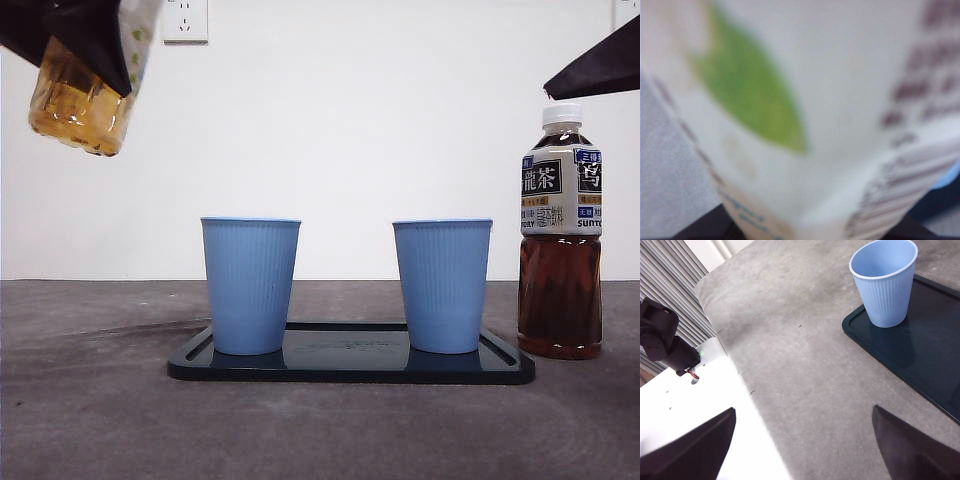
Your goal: Pour the drink into the cup
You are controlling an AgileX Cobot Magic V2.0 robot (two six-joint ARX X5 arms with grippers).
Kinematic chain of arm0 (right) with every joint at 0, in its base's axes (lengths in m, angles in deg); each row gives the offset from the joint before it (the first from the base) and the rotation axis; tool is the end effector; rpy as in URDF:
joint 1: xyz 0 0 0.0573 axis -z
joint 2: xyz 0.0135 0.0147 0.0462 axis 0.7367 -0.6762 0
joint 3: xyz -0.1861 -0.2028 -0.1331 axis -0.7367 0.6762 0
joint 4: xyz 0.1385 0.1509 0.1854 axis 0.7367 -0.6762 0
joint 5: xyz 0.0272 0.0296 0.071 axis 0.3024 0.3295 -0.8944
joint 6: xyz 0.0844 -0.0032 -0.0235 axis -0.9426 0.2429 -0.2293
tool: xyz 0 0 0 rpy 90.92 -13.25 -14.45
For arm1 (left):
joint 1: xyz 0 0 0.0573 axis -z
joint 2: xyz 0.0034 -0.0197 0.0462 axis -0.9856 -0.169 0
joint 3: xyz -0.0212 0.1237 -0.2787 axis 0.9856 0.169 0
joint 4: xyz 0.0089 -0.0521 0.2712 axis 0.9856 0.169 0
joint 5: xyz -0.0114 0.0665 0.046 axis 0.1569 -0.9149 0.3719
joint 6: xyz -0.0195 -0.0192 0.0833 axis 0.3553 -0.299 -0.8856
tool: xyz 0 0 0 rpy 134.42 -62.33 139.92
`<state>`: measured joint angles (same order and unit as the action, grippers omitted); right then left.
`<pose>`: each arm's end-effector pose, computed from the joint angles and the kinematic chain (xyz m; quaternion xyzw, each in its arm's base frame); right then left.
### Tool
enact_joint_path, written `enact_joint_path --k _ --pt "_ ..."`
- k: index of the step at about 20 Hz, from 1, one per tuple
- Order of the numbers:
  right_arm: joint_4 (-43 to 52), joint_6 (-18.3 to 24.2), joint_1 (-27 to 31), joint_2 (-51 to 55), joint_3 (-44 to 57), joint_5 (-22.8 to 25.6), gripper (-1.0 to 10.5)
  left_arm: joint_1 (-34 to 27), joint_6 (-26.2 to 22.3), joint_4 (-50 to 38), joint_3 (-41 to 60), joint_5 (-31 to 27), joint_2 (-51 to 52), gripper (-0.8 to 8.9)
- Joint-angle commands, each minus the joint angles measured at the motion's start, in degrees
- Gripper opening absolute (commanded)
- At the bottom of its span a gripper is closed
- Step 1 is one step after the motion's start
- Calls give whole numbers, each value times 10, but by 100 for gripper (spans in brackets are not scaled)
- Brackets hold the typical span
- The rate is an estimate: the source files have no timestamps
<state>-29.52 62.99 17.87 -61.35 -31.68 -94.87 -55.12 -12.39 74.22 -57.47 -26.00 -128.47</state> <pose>0.1082 0.1117 0.2717 0.0481 0.3014 0.5057 0.8069 0.2510 -0.1055 0.3354 0.1131 0.2705 -0.1468 0.9447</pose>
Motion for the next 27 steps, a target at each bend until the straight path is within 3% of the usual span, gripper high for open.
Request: enact_joint_path --k 1,6,11,20,27 --pt "3 6 -4 -3 -10 3 431 -1 58 -87 55 5 26 133" --pt "3 1 -4 -3 -10 12 431 -1 104 -279 181 7 39 133" --pt "3 -10 -4 -3 -10 13 431 -1 110 -403 244 7 -12 132" --pt "3 -30 -4 -3 -10 12 431 -7 105 -522 249 7 -174 128" --pt "3 -38 -4 -3 -10 15 431 -27 100 -570 249 7 -230 127"
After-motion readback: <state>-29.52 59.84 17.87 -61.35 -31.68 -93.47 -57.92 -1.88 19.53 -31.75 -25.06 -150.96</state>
